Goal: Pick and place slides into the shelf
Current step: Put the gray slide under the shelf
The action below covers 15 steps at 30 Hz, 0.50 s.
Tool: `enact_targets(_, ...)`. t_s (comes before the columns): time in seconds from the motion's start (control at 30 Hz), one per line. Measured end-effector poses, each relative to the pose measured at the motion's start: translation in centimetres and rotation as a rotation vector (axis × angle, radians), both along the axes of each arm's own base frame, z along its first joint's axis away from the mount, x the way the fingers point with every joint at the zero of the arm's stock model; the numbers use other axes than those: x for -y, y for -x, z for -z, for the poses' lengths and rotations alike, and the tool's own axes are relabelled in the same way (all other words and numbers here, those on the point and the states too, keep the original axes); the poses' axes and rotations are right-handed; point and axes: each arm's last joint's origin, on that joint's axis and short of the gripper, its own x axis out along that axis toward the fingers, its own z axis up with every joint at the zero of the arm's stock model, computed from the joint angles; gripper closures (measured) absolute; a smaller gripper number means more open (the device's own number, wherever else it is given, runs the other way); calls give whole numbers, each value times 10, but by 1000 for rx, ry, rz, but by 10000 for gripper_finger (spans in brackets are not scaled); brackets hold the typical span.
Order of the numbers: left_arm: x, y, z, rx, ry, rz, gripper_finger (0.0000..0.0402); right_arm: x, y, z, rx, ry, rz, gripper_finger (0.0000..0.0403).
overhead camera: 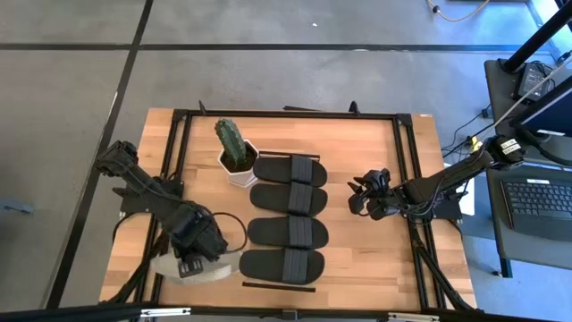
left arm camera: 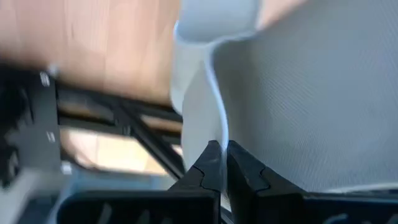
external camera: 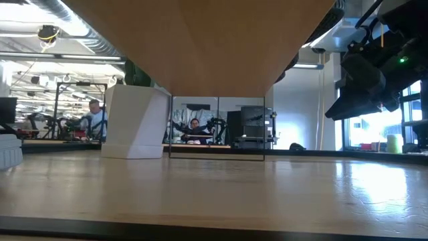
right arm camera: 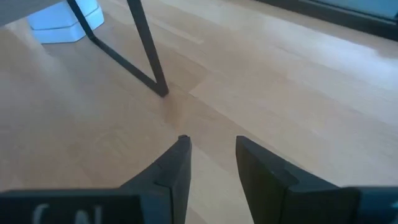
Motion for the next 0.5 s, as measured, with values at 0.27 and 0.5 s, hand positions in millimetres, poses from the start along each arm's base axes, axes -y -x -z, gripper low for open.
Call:
enact_targets(0.27,20,9,-44,287,52,210,401,0,-1,0,23,-19,14,275)
enact_targets(0.5,40,14,-62,571,84,462,401,-1,-2,-2,72,-56,35,275)
